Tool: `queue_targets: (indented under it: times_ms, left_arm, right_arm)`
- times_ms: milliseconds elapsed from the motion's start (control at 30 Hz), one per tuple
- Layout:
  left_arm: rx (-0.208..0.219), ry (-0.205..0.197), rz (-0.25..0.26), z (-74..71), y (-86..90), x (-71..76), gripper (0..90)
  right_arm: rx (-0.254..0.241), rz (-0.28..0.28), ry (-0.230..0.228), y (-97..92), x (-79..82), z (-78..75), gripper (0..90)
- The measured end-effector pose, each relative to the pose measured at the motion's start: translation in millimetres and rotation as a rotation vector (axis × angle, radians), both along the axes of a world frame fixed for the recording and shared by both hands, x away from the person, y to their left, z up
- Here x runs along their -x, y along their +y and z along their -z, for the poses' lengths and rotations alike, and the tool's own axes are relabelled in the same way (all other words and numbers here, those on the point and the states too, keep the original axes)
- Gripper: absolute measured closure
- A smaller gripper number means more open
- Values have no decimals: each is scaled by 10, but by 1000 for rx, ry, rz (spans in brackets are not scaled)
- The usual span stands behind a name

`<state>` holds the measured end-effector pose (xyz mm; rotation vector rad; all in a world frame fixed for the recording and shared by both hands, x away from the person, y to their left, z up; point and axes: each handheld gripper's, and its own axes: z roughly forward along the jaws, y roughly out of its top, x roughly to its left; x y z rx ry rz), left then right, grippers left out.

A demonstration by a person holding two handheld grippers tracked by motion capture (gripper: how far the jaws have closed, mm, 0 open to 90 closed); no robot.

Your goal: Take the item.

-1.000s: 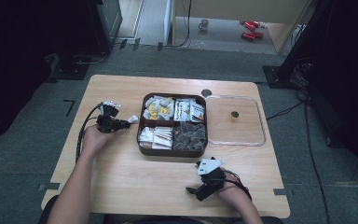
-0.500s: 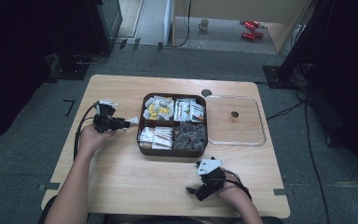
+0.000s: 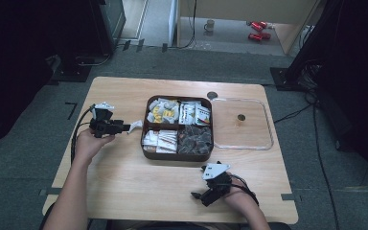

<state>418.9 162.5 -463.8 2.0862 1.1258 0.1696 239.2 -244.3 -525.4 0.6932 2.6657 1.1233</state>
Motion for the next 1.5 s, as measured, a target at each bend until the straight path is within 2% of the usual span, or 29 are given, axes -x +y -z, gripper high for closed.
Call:
queue_targets:
  times_ms: [200, 433, 667, 767, 833, 1067, 1200, 1233, 1367, 1500]
  left_arm:
    - [13, -4, -13, 2, 95, 32, 510]
    - [36, -18, -54, 38, 305, 106, 503]
    - [36, -26, -91, 69, 460, 142, 487]
    - [31, -43, -109, 104, 536, 149, 484]
    - [21, -53, -116, 127, 569, 152, 475]
    - [-9, -49, -143, 187, 677, 148, 450]
    - [-27, -60, -158, 223, 738, 152, 447]
    - [-47, -63, -162, 250, 756, 151, 443]
    - [-81, -58, -166, 321, 797, 138, 440]
    - [-97, -55, -174, 370, 834, 125, 441]
  right_arm:
    - [0, 0, 0, 0, 0, 0, 0]
    - [0, -1, 0, 0, -1, 0, 0]
    - [0, 0, 0, 0, -1, 0, 0]
    - [0, 0, 0, 0, -1, 0, 0]
    - [0, -1, -1, 0, -1, 0, 0]
    - [-1, 0, 0, 0, -1, 1, 0]
    - [0, 0, 0, 0, 0, 0, 0]
    - [0, -1, 0, 0, -1, 0, 0]
    - [0, -1, 0, 0, -1, 0, 0]
    - [0, 0, 0, 0, -1, 0, 0]
